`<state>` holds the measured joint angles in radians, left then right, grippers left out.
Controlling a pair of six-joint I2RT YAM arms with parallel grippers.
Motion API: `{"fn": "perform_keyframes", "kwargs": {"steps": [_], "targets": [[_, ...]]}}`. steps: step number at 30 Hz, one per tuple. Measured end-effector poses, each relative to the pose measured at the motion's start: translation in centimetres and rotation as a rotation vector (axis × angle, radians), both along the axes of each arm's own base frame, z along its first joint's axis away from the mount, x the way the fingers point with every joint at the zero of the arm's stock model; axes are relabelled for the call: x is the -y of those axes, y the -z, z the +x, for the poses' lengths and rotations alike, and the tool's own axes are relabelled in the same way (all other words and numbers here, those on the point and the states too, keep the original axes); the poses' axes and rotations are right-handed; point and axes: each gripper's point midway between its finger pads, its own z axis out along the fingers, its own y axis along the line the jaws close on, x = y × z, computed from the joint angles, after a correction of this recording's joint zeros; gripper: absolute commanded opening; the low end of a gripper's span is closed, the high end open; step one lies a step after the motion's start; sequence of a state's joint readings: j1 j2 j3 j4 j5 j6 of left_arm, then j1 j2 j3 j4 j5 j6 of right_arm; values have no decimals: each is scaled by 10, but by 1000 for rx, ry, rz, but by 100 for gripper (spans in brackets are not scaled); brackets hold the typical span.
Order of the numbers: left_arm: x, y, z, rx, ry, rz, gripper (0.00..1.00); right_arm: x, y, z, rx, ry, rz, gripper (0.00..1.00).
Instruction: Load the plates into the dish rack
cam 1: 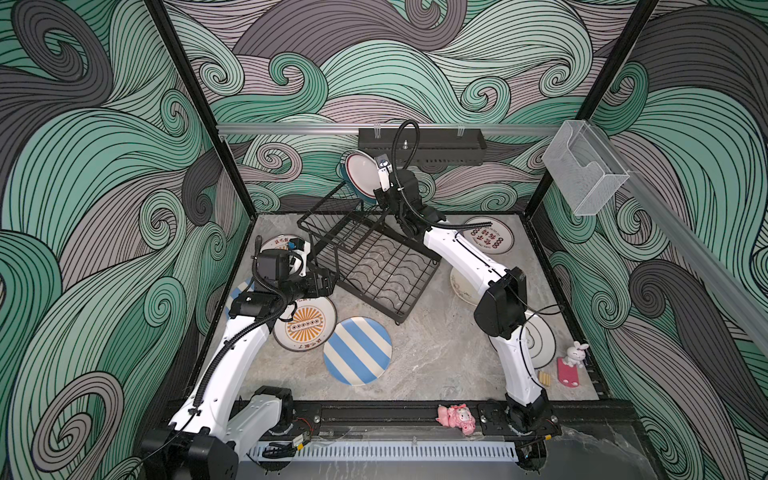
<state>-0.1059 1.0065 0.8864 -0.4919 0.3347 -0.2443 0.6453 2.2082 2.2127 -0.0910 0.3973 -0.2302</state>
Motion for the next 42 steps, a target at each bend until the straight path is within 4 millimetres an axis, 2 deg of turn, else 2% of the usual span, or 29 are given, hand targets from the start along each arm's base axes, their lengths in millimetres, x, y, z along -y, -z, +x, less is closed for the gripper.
{"fn": "perform_keyframes", "kwargs": {"steps": [13,26,35,42], "targets": [[2,-2,0,6,12,-10,99,2,0,-1,7,9,6,0],[0,-2,1,5,6,-11,99,1,2,-2,3,0,-13,13],[-1,-2,1,5,1,-12,99,5,3,1,-12,-21,-25,26],[-1,-2,1,5,1,-12,98,5,-6,5,-7,-41,-28,37]]}}
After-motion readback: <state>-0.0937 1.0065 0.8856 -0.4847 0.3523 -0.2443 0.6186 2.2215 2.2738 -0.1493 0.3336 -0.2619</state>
